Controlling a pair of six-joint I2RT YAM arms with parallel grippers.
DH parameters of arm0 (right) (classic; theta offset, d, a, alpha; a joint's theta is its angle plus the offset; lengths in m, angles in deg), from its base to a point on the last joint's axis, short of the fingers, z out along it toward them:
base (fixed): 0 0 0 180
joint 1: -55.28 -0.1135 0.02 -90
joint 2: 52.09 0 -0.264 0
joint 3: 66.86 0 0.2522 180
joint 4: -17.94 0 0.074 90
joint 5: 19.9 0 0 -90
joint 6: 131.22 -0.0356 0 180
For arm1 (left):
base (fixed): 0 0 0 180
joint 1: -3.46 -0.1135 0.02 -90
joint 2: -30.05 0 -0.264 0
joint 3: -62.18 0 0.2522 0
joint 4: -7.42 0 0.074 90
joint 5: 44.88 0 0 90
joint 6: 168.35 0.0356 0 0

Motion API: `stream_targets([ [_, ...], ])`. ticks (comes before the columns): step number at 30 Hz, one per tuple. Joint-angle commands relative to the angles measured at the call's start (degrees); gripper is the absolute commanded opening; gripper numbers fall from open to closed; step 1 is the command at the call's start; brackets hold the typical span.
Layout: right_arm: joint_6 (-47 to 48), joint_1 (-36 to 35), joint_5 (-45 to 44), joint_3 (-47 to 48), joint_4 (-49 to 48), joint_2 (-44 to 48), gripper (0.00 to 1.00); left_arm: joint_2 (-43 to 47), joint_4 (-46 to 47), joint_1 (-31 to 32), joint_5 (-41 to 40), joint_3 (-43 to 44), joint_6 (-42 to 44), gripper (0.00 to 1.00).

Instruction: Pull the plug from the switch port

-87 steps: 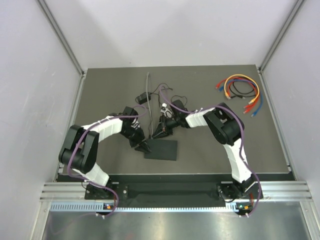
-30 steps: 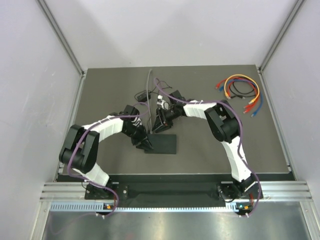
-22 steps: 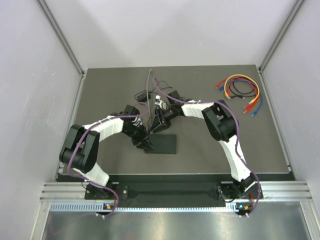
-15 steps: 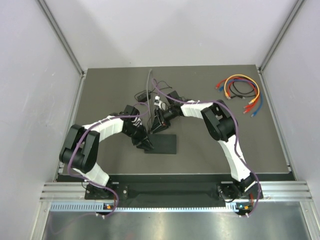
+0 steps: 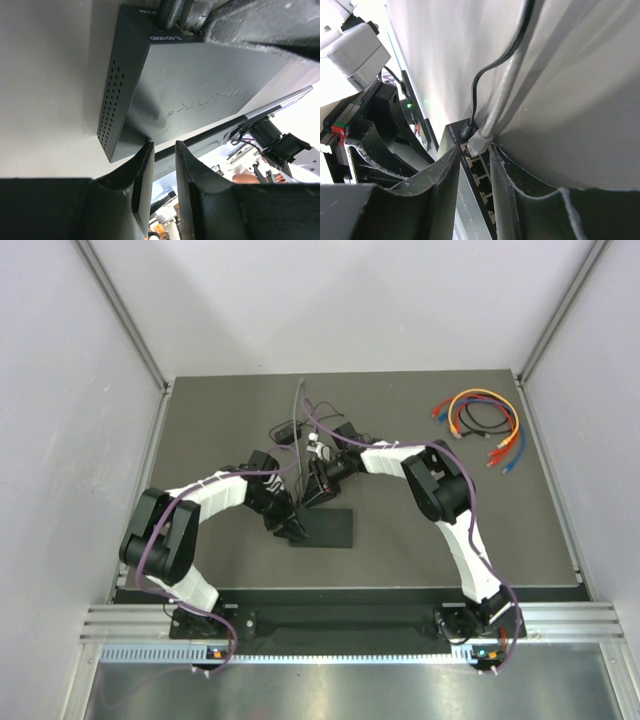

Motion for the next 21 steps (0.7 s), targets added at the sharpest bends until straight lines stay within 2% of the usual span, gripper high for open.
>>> stream_targets([
  [1,4.71,-1.85,-5.84,0.45,3.51,-1.95,0.32,-1.62,-0.21,-0.16,-3.79,0.03,1.34,0.30],
  [6,5.69,-2.64,-6.90,0.63,4.66,-2.13,0.35,-1.89,-0.47,-0.16,-3.80,0.47,1.43,0.30],
  [10,2.89,-2.38,-6.03,-0.51,2.39,-2.31,0.30,-2.06,-0.56,-0.08,-3.88,0.47,1.78,0.30],
  [14,-2.66,-1.67,-2.42,-4.29,-5.70,-2.48,0.24,-1.97,-0.83,-0.16,-3.97,0.30,1.87,0.30],
  [15,-3.10,-1.67,-1.98,-4.38,-5.97,-2.57,0.17,-1.71,-0.83,-0.08,-3.97,0.30,1.96,0.30],
  [17,-3.72,-1.67,-1.37,-4.29,-6.41,-2.74,0.13,-1.71,-0.91,-0.08,-4.06,-0.05,1.96,0.30],
  [21,-6.01,-1.50,-0.48,-4.82,-7.84,-2.92,0.13,-1.62,-1.00,-0.07,-4.14,-0.23,2.13,0.30],
])
